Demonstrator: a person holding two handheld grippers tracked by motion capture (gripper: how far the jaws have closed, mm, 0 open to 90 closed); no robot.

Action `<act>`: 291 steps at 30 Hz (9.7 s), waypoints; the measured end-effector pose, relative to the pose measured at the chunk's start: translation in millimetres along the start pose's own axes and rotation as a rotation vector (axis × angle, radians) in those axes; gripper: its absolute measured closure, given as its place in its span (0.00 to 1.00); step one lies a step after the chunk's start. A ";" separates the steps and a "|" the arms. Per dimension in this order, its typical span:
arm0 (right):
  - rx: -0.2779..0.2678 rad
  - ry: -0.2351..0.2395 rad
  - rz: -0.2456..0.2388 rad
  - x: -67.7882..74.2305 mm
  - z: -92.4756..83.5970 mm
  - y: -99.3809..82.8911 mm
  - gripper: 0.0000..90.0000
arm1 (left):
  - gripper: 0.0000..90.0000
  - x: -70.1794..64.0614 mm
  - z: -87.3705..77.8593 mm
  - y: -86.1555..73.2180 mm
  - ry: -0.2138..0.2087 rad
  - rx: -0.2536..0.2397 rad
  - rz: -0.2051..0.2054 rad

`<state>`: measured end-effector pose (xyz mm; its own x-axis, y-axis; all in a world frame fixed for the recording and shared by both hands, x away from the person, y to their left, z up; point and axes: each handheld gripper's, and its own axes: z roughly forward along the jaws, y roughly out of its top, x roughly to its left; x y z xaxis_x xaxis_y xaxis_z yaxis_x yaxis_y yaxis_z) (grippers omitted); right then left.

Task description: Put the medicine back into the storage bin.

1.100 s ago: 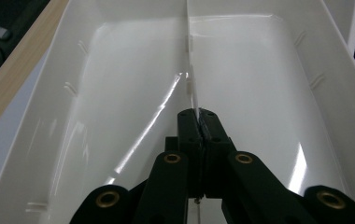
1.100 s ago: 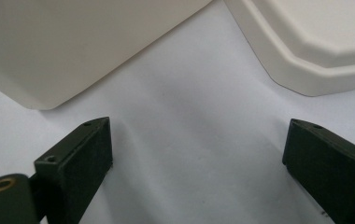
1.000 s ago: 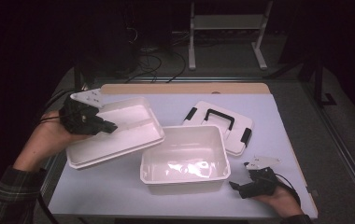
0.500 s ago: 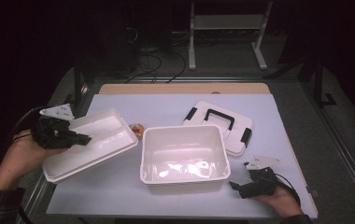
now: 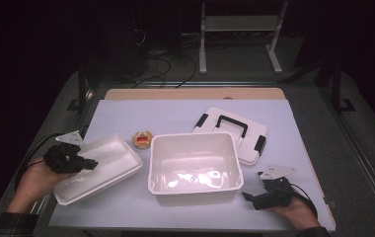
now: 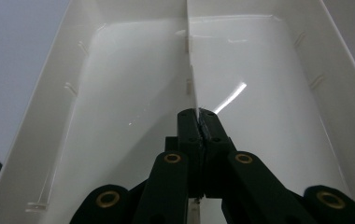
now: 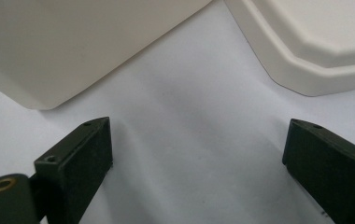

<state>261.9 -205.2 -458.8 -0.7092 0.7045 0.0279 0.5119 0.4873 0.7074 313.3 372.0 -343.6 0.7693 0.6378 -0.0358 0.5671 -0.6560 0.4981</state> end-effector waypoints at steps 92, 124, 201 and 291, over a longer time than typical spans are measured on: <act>0.000 0.001 0.000 -0.3 -0.1 0.0 0.09 | 0.06 37.6 132.9 135.5 0.080 0.103 0.011; -0.002 0.002 0.004 -0.1 0.0 0.0 0.09 | 0.21 35.8 168.6 141.7 0.073 0.217 0.025; -0.001 0.002 0.002 -0.1 -0.1 0.0 0.09 | 0.22 -100.9 37.9 202.4 -0.183 0.117 0.431; -0.002 0.002 0.007 0.3 -0.1 0.0 0.09 | 0.17 -78.1 19.6 156.3 -0.132 0.112 0.352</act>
<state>261.7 -205.1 -458.7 -0.7066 0.7068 0.0345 0.5162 0.4815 0.7083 347.6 211.7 -279.9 0.9497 0.3130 0.0058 0.2844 -0.8704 0.4020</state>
